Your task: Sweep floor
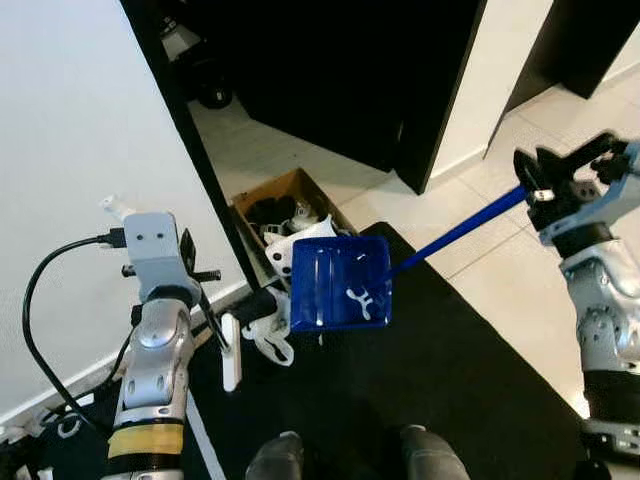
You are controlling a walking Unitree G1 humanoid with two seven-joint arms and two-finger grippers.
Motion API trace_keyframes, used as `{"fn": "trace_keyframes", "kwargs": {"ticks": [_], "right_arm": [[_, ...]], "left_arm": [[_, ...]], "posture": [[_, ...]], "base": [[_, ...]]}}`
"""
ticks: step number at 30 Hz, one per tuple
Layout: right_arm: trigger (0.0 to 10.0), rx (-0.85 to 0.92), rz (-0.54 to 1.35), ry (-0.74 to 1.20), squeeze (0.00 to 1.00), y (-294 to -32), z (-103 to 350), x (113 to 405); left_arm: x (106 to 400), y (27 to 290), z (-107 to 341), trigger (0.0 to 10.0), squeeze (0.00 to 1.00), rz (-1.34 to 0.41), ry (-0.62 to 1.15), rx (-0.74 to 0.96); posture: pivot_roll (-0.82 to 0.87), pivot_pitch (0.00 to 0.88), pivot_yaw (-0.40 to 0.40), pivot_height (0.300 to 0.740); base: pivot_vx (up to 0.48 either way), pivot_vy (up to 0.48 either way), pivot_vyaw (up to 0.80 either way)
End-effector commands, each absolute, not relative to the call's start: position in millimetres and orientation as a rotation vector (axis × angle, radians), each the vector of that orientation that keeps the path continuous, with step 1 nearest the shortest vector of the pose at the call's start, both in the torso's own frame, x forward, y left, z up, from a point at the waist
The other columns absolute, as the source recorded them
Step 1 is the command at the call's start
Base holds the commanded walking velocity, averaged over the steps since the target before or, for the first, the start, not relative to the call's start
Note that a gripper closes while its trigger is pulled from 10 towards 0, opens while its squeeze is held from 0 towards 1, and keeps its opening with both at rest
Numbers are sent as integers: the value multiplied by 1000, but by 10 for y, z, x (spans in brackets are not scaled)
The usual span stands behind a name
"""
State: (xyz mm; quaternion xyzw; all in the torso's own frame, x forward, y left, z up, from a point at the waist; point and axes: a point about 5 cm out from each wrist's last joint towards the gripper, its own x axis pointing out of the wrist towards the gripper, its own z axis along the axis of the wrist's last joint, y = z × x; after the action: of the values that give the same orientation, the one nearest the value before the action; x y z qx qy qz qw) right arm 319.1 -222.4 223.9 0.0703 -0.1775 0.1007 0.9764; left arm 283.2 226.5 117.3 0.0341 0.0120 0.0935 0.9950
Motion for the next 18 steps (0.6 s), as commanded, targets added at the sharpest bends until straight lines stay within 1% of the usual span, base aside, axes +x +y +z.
{"fn": "trace_keyframes", "kwargs": {"ticks": [1, 4, 8, 18], "right_arm": [[10000, 143, 187, -447, 0, -2265, 2442, 3155], [10000, 140, 188, -456, 0, -2258, 2477, 3155], [10000, 135, 194, -510, 0, -2218, 2663, 3149], [10000, 148, 204, -565, 0, -2181, 2855, 3133]], "left_arm": [[2850, 2281, 1212, 10000, 0, 192, 14, 100], [2850, 2277, 1210, 10000, 0, 191, 14, 99], [2851, 2277, 1203, 10000, 0, 189, 15, 100], [2861, 2252, 1196, 10000, 0, 182, 14, 101]], "posture": [[-12, 74, 27, 740], [-11, 73, 25, 740], [-11, 71, 24, 740], [-10, 68, 23, 740]], "base": [[0, 0, 0], [0, 0, 0], [0, 0, 0], [0, 0, 0]]}}
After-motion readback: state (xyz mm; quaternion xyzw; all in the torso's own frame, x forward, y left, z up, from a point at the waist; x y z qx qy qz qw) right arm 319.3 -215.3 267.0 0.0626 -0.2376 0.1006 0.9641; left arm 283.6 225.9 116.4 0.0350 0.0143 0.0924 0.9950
